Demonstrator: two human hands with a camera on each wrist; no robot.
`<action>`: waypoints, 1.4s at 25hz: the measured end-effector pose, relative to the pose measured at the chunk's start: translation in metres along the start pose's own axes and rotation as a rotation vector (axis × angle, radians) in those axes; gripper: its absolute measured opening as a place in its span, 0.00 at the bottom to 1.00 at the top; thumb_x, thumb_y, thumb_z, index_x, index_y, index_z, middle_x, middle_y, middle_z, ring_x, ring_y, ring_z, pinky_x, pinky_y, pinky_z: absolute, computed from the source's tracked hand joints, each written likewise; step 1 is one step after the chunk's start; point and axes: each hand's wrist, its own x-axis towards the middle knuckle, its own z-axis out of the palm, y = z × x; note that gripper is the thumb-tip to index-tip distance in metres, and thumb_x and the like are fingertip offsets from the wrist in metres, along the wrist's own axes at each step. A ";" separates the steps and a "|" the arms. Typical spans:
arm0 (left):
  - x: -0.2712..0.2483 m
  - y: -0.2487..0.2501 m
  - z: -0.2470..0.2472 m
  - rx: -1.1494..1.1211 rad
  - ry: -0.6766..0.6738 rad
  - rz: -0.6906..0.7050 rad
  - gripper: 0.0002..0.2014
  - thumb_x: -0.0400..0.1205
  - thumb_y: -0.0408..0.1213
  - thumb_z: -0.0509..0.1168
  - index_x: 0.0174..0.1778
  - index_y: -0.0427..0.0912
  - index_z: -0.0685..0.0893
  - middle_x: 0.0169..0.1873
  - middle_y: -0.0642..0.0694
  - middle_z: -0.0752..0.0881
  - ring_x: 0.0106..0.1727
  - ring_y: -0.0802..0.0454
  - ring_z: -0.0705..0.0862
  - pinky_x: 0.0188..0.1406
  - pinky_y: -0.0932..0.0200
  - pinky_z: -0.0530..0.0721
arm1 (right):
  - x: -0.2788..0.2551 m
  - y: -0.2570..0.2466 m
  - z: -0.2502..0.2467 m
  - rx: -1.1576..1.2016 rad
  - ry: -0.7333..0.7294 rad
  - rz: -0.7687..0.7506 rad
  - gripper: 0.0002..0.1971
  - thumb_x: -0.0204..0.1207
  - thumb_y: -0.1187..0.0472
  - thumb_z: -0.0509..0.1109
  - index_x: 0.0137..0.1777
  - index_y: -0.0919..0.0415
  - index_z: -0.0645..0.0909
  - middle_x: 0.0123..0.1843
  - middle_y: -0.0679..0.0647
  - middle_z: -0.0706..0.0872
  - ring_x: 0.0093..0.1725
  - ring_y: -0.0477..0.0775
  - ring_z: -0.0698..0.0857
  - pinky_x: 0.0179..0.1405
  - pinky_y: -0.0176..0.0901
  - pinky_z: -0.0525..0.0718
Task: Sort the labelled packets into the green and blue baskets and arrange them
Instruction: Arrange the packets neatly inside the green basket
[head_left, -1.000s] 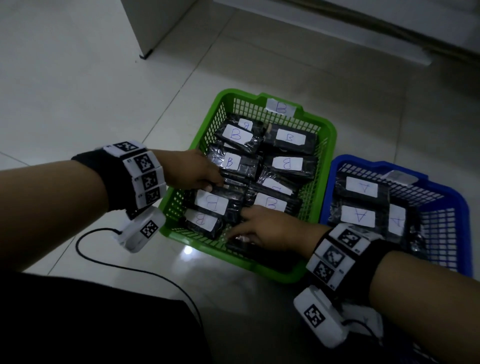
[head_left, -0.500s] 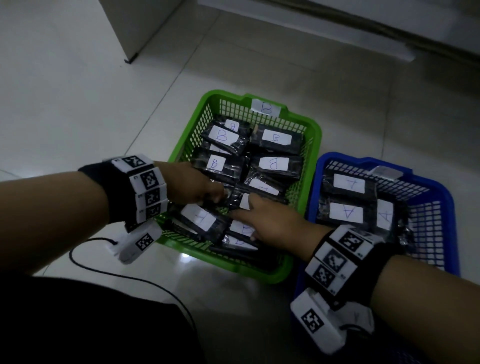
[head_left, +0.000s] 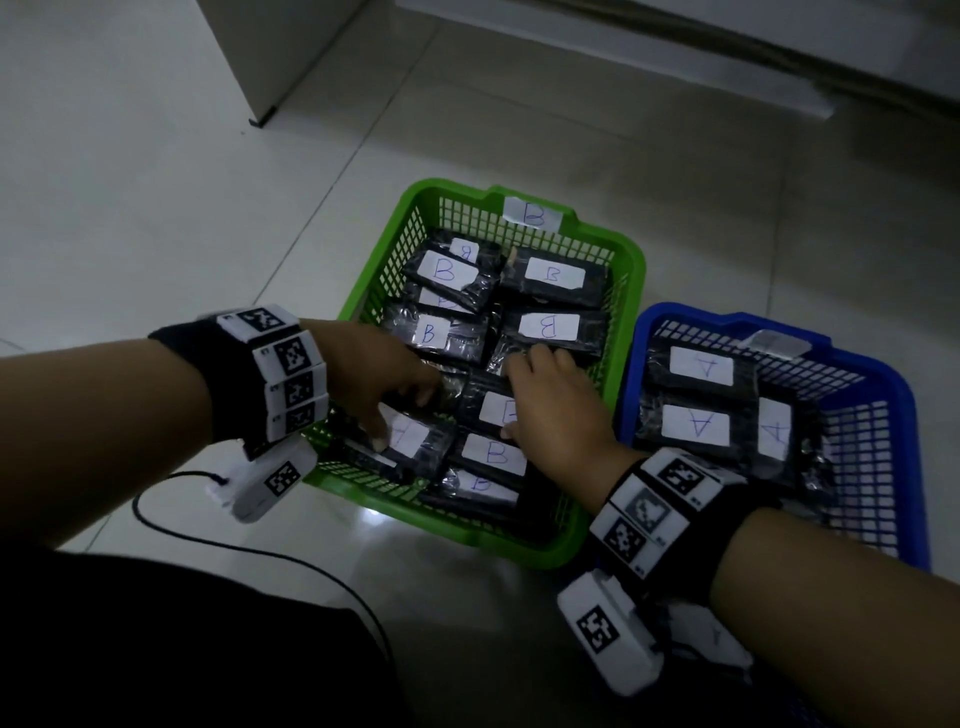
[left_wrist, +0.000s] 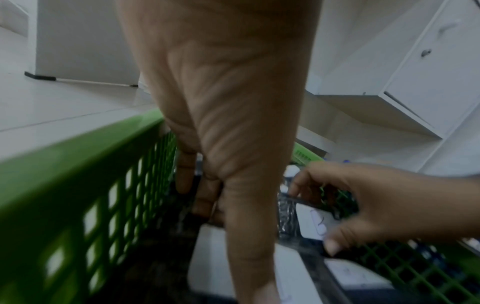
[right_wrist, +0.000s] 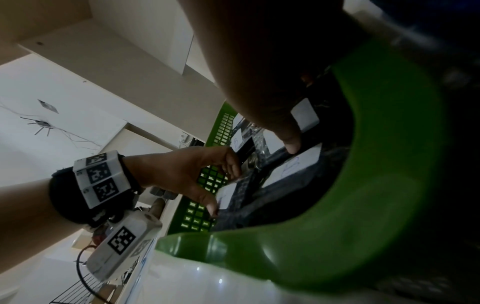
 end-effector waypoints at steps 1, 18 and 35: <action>0.001 0.002 0.002 0.029 -0.010 -0.014 0.33 0.67 0.57 0.75 0.65 0.53 0.72 0.57 0.52 0.82 0.56 0.50 0.81 0.56 0.53 0.80 | 0.003 0.001 0.000 0.027 -0.006 0.012 0.24 0.72 0.56 0.75 0.64 0.58 0.71 0.64 0.58 0.73 0.62 0.61 0.74 0.58 0.50 0.74; 0.001 -0.014 0.004 0.061 0.437 -0.008 0.16 0.78 0.50 0.66 0.57 0.47 0.75 0.57 0.48 0.75 0.58 0.49 0.74 0.52 0.50 0.80 | 0.011 0.009 -0.025 0.573 -0.302 0.058 0.12 0.77 0.60 0.70 0.60 0.59 0.79 0.41 0.46 0.79 0.44 0.49 0.79 0.36 0.33 0.73; -0.001 -0.007 0.009 0.325 0.427 -0.056 0.39 0.66 0.57 0.73 0.67 0.49 0.63 0.57 0.47 0.79 0.58 0.46 0.79 0.54 0.50 0.79 | -0.002 -0.008 -0.015 0.164 -0.307 -0.086 0.26 0.72 0.59 0.73 0.69 0.57 0.68 0.64 0.60 0.73 0.61 0.64 0.78 0.54 0.49 0.79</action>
